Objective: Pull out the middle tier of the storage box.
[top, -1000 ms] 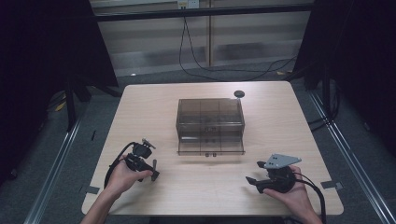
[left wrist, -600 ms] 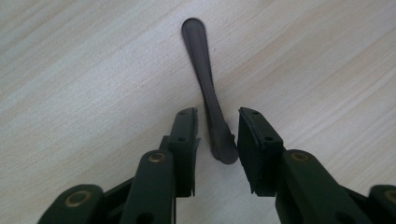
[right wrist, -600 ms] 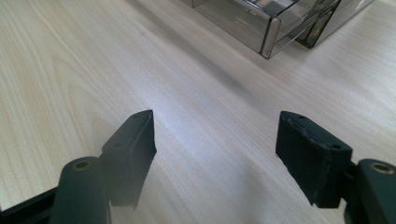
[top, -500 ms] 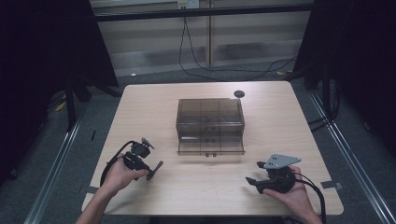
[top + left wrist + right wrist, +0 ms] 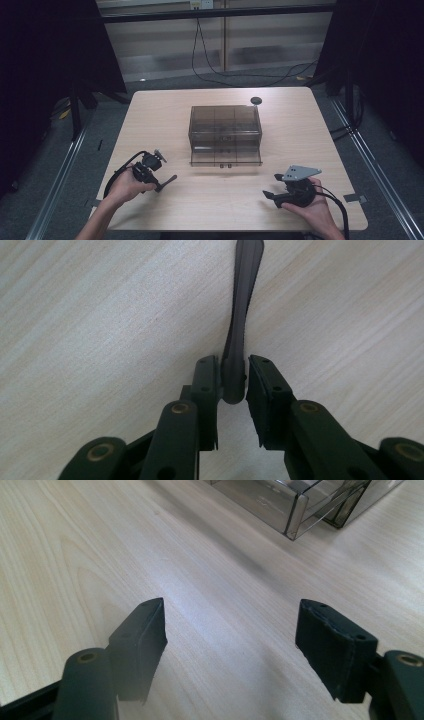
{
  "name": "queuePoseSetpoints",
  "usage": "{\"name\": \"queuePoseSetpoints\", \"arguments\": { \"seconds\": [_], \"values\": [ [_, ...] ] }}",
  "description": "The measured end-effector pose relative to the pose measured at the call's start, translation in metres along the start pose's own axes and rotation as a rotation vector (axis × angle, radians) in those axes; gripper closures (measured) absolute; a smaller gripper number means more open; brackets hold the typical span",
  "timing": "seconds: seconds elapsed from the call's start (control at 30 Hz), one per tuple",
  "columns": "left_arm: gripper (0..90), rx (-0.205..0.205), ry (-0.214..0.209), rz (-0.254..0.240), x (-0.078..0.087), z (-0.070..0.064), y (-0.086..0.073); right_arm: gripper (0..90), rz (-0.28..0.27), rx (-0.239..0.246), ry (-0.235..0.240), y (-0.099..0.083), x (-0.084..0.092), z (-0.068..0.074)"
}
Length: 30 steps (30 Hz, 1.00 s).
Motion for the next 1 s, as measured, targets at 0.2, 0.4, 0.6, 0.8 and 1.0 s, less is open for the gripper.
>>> {"name": "queuePoseSetpoints", "arguments": {
  "seconds": [0.2,0.4,0.6,0.8,1.0],
  "values": [
    [75.2,-0.021,-0.013,0.026,-0.0013,-0.0005,0.0014,28.3,0.0,0.003,0.002,0.0001,0.0,0.0003],
    [75.7,-0.042,-0.01,0.054,-0.003,-0.0015,0.0004,28.3,0.005,0.006,0.008,-0.0009,-0.0015,0.0014],
    [74.5,-0.039,-0.009,0.072,-0.0037,-0.0017,0.0024,28.3,0.017,0.015,0.008,-0.0019,-0.0024,0.0027],
    [74.4,-0.065,-0.007,0.092,-0.004,-0.0025,0.0052,28.3,0.019,0.018,0.013,-0.002,-0.003,0.003],
    [76.4,-0.076,0.006,0.088,-0.005,-0.0032,0.0055,28.2,0.022,0.019,0.016,-0.0026,-0.0034,0.0036]
  ]
}}
Point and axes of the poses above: each handheld gripper's, and its own axes: x roughly backward along the jaws, y roughly out of its top, z roughly to its left, the point moved 7 cm from there along -x, roughly forward along the jaws, and after that the axes turned 10 degrees about -z, right-handed, at the moved point
